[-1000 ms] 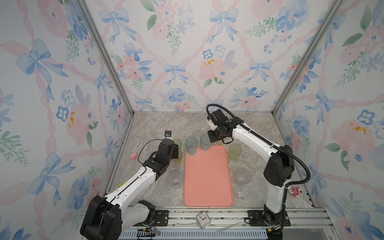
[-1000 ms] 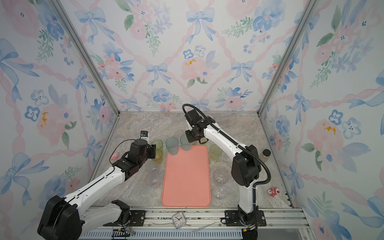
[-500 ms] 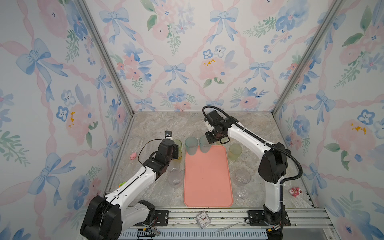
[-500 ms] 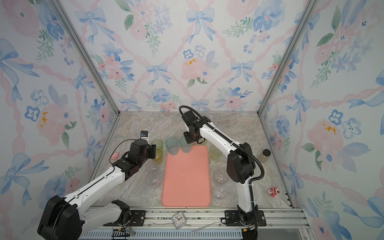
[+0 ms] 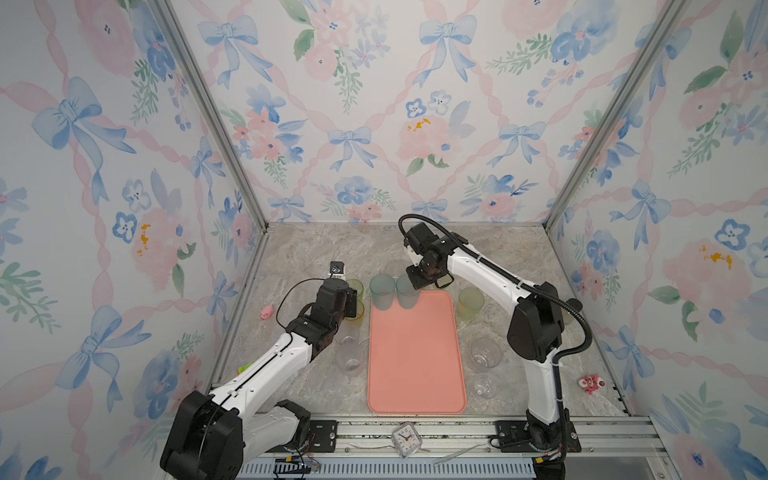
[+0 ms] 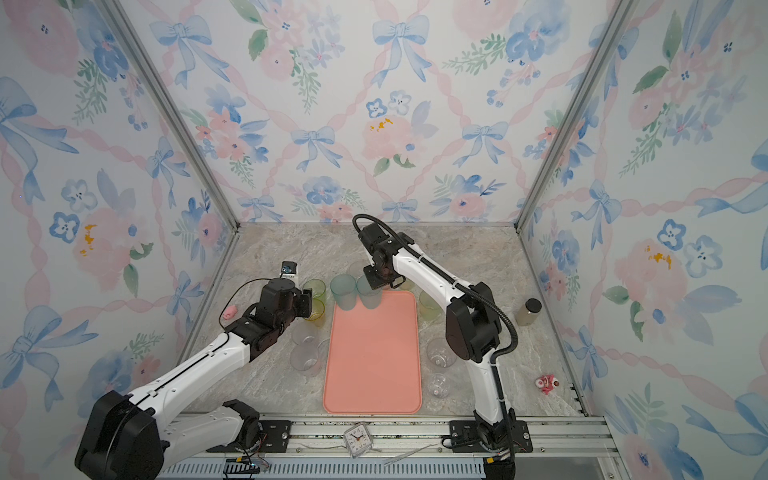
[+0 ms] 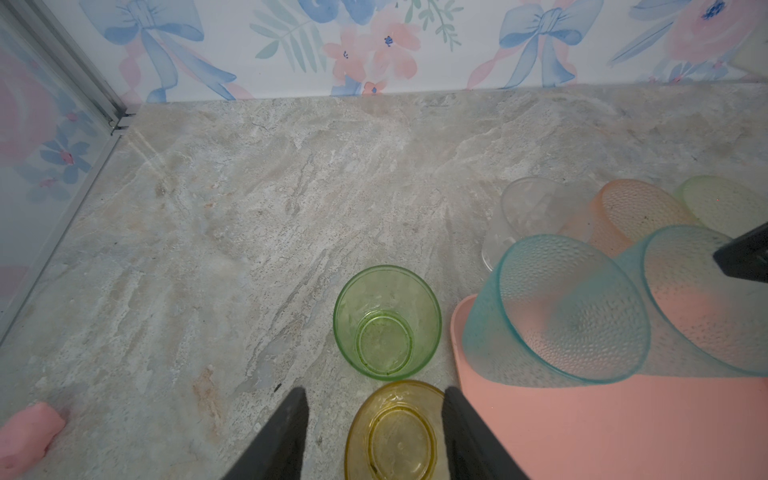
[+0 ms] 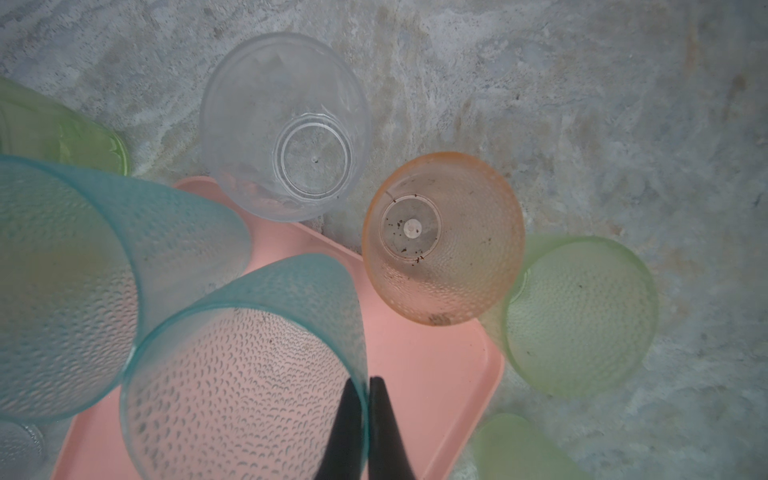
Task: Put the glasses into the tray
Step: 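Lower the teal cup onto the tray's far end and open the right gripper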
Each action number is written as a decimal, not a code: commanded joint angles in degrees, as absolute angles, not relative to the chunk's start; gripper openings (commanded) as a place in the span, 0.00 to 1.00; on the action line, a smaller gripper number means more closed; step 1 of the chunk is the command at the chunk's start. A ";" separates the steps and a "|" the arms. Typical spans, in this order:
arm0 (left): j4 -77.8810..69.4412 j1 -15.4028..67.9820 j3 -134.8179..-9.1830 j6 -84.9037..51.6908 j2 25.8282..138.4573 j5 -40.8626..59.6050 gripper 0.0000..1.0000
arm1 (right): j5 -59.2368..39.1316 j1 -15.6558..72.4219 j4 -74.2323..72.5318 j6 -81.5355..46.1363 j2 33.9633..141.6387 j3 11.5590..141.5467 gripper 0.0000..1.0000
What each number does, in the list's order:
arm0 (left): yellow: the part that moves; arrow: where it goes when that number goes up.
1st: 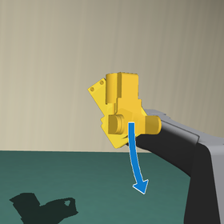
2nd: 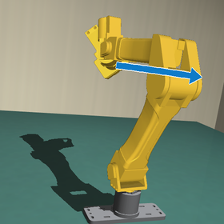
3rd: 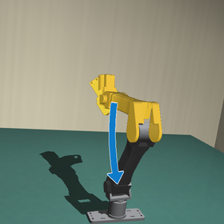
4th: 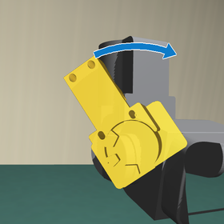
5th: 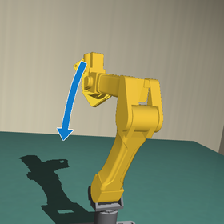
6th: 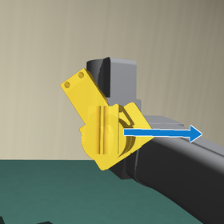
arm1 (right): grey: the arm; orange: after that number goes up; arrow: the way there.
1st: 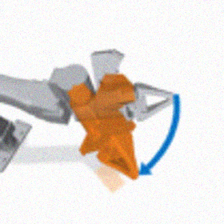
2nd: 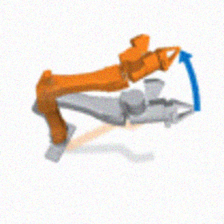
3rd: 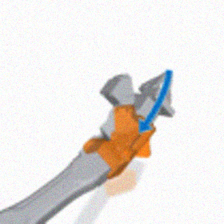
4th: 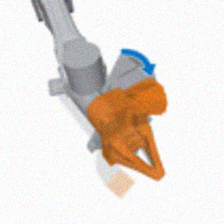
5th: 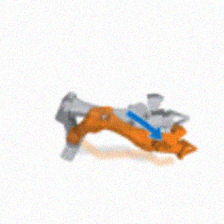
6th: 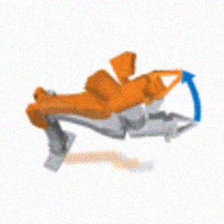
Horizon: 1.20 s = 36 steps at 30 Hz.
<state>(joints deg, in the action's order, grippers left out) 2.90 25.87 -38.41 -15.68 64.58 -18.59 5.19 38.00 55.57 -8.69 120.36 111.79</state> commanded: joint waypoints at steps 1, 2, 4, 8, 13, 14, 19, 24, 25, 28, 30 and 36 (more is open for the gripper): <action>2.53 25.76 -39.11 -14.68 64.53 -18.82 0.54 | 6.15 38.63 57.13 -8.27 121.86 114.30 0.04; 2.55 25.71 -39.11 -14.68 64.51 -18.82 0.55 | 6.28 38.63 57.25 -8.29 122.05 114.37 0.04; 2.54 25.58 -39.02 -14.59 64.42 -18.74 0.55 | 6.33 38.67 57.31 -8.41 122.33 114.49 0.05; 2.54 25.43 -38.91 -14.58 64.30 -18.68 0.55 | 6.33 38.66 57.67 -8.43 122.85 114.69 0.05; 2.49 25.24 -38.76 -14.55 64.01 -18.54 0.55 | 6.30 38.67 58.16 -8.38 123.40 115.24 0.07; 2.56 25.27 -38.76 -14.50 64.00 -18.54 0.54 | 6.33 38.67 58.23 -8.42 123.58 115.33 0.07; 2.63 25.29 -38.62 -14.50 63.73 -18.63 0.55 | 6.24 38.67 58.45 -8.43 123.77 115.49 0.18; 2.72 25.15 -38.58 -14.42 63.28 -18.63 0.55 | 6.24 38.65 58.30 -8.24 123.25 115.21 0.23; 2.78 25.18 -38.47 -14.44 63.28 -18.63 0.55 | 6.24 38.67 58.29 -8.26 123.08 115.02 0.23; 3.07 25.05 -38.49 -14.41 63.24 -18.57 0.54 | 6.17 38.58 58.11 -8.22 122.53 114.71 0.27; 3.56 25.06 -38.56 -14.41 63.12 -18.37 0.54 | 6.07 38.56 58.01 -8.19 122.06 114.48 0.30; 5.98 25.11 -39.11 -14.27 61.95 -18.37 0.54 | 6.06 38.46 57.07 -8.04 119.19 113.10 0.36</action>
<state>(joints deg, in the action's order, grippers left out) 4.12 25.47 -38.41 -15.42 63.53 -18.57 5.98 38.04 56.40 -8.29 122.63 113.60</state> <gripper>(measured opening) 0.536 0.349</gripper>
